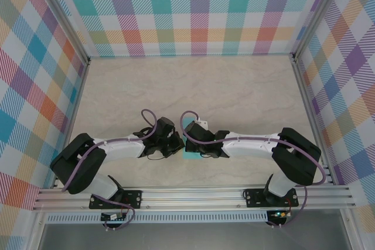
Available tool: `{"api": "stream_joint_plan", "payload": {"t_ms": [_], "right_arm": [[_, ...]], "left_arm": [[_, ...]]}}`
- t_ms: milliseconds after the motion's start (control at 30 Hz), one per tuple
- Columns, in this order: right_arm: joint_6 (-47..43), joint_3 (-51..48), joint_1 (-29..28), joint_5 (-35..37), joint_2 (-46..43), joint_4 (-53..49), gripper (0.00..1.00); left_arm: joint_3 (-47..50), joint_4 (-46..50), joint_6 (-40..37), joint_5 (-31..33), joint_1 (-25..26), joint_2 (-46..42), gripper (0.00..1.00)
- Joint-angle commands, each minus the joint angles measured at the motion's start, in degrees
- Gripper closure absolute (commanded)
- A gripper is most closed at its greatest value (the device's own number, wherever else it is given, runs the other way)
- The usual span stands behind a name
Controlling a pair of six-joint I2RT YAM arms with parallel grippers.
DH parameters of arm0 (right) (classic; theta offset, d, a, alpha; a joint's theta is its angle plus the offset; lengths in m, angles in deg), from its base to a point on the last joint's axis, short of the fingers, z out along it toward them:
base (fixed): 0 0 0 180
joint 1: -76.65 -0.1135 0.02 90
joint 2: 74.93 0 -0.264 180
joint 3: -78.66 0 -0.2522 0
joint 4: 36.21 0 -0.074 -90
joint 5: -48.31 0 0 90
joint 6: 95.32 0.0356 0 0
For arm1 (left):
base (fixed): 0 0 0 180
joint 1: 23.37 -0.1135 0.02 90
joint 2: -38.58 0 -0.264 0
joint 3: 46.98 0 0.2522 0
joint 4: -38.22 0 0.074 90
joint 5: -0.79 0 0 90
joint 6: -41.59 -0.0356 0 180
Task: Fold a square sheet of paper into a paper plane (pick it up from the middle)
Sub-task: Fold the triangle a second time at the center of the table.
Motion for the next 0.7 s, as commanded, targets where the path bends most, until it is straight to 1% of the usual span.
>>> {"api": "stream_joint_plan", "payload": {"t_ms": [0, 100, 300, 500, 667], "right_arm": [[1.43, -1.15, 0.12, 0.56, -1.49, 1.55, 0.96], [1.49, -1.49, 0.14, 0.18, -1.57, 2.02, 0.96], [0.35, -3.11, 0.18, -0.27, -2.35, 2.38, 0.95], [-1.88, -8.46, 3.39, -6.24, -4.66, 8.30, 0.94], [-5.18, -11.79, 7.82, -13.72, -5.76, 13.21, 0.93]], "left_arm": [[-1.53, -2.30, 0.71, -0.95, 0.90, 2.22, 1.00], [-1.57, -3.00, 0.98, -0.92, 1.09, 3.85, 1.00], [-0.48, 0.98, 0.25, 3.02, 1.15, 3.48, 1.00], [-0.54, 2.84, -1.22, 3.69, 1.16, 4.36, 1.00], [-1.77, 4.37, -2.44, 3.62, 1.13, 5.12, 1.00]]}}
